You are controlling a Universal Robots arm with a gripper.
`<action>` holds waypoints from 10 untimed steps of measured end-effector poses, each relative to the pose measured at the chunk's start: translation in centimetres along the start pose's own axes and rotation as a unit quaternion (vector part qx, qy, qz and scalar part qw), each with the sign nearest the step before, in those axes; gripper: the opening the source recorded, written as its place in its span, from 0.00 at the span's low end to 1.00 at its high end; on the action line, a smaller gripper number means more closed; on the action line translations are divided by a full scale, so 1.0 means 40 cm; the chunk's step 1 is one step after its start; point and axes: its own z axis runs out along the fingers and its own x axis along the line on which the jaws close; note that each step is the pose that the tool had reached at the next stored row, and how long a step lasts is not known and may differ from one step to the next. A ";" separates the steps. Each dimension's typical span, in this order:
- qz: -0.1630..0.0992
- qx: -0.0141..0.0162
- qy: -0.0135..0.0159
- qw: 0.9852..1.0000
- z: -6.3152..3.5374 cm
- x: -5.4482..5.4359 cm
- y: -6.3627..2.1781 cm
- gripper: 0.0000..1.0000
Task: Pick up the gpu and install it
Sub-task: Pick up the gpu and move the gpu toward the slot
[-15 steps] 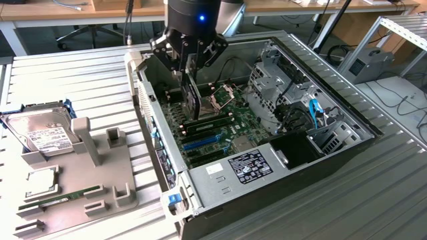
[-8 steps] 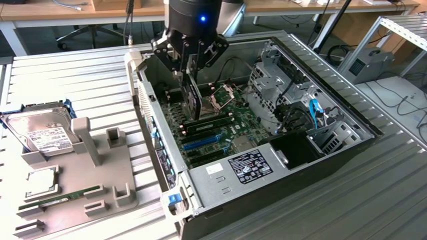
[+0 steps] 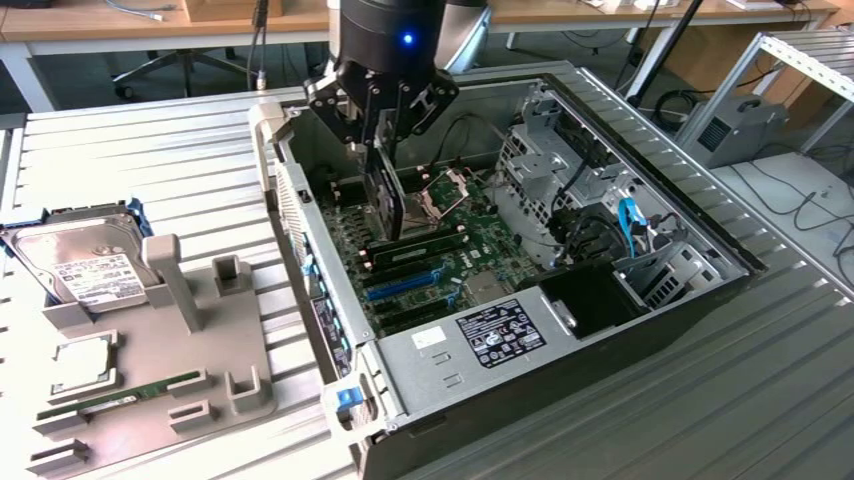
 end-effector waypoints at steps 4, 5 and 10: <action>0.000 0.000 0.000 1.000 0.001 -0.002 0.000 0.26; 0.000 0.000 0.000 1.000 0.002 -0.002 0.000 0.26; 0.000 0.000 0.000 1.000 0.004 -0.005 0.000 0.26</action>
